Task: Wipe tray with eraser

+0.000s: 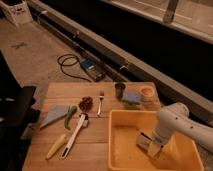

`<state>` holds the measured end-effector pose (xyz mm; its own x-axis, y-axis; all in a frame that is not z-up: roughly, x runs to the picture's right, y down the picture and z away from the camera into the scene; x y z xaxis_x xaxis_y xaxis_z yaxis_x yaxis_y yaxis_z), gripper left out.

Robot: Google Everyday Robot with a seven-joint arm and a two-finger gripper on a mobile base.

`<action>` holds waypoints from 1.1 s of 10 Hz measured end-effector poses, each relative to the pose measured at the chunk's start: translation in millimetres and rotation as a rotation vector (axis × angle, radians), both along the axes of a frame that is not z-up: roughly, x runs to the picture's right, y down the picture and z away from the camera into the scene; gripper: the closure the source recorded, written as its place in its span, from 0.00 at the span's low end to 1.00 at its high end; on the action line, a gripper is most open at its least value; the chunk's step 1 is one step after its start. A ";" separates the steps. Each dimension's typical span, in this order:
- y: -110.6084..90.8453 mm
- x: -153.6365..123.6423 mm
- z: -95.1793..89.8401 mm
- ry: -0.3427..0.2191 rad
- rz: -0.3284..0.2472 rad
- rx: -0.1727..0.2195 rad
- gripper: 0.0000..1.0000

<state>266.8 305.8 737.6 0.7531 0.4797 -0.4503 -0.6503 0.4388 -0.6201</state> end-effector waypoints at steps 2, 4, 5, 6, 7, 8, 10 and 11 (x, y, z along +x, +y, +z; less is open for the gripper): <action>-14.3 10.1 13.8 0.026 0.013 -0.001 1.00; -32.4 10.7 29.2 0.034 0.024 0.006 1.00; -37.5 3.3 31.8 0.018 0.020 0.012 1.00; -38.2 -7.5 30.7 -0.002 0.009 0.017 1.00; -36.5 -21.8 27.5 -0.028 -0.008 0.022 1.00; -30.8 -36.2 21.3 -0.051 -0.030 0.020 1.00; -10.0 -52.7 2.8 -0.080 -0.059 0.005 1.00; -1.2 -54.1 -3.4 -0.084 -0.060 -0.001 1.00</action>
